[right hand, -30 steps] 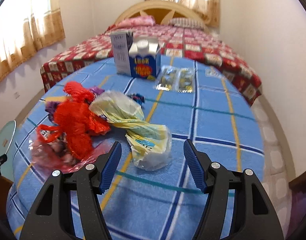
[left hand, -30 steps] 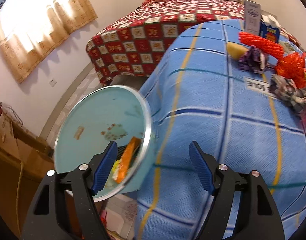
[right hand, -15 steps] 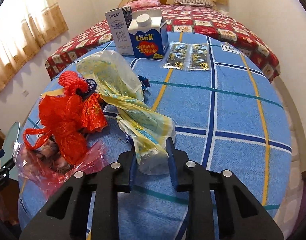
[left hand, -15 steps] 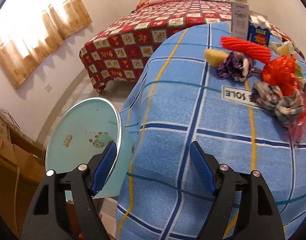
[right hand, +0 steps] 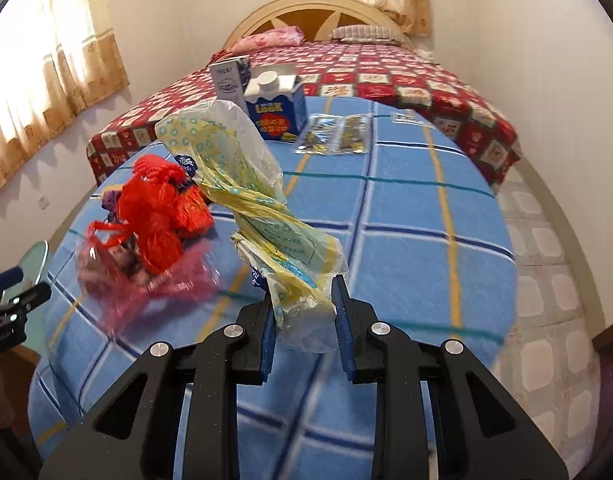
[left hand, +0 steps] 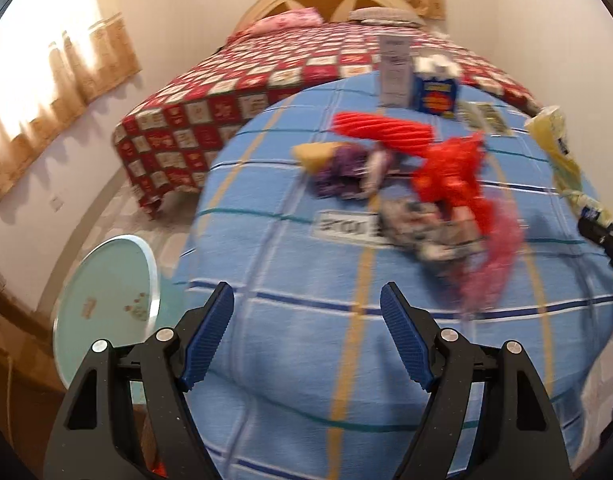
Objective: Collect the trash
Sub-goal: 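Close the left tool on the pink plastic bag while the right tool holds the clear bag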
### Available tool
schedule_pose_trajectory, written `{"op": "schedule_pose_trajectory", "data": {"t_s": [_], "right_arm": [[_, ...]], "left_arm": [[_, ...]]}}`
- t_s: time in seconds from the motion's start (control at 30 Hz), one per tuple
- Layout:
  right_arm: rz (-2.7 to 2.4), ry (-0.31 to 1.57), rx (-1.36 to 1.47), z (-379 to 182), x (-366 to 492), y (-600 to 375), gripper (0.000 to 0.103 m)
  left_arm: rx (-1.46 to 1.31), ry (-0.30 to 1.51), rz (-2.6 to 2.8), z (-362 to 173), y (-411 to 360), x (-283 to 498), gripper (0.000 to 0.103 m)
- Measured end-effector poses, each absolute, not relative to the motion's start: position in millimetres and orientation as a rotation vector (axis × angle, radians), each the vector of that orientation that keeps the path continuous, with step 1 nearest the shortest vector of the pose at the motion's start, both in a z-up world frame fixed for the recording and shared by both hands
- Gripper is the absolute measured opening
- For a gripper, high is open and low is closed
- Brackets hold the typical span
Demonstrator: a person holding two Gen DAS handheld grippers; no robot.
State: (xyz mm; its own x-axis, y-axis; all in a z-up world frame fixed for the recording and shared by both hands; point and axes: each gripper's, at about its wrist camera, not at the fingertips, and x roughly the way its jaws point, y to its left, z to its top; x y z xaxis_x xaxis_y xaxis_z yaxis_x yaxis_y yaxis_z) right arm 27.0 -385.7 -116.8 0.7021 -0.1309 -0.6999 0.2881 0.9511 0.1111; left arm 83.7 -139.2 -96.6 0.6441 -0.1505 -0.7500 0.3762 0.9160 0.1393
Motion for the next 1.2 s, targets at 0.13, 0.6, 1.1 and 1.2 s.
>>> {"op": "schedule_pose_trajectory", "data": {"t_s": [0.13, 0.6, 1.1, 1.2], "right_arm": [[-0.260, 0.751, 0.211, -119, 13, -390, 0.027], [-0.266, 0.733, 0.253, -133, -1, -398, 0.027], [-0.281, 0.692, 0.255, -129, -15, -398, 0.027], [-0.306, 0.682, 0.256, -128, -24, -404, 0.027]], "left_arm": [[0.296, 0.796, -0.359, -92, -166, 76, 0.075], [0.329, 0.848, -0.360, -115, -208, 91, 0.077], [0.274, 0.816, -0.387, -91, -186, 65, 0.075], [0.265, 0.797, -0.373, -89, -180, 51, 0.075]]}}
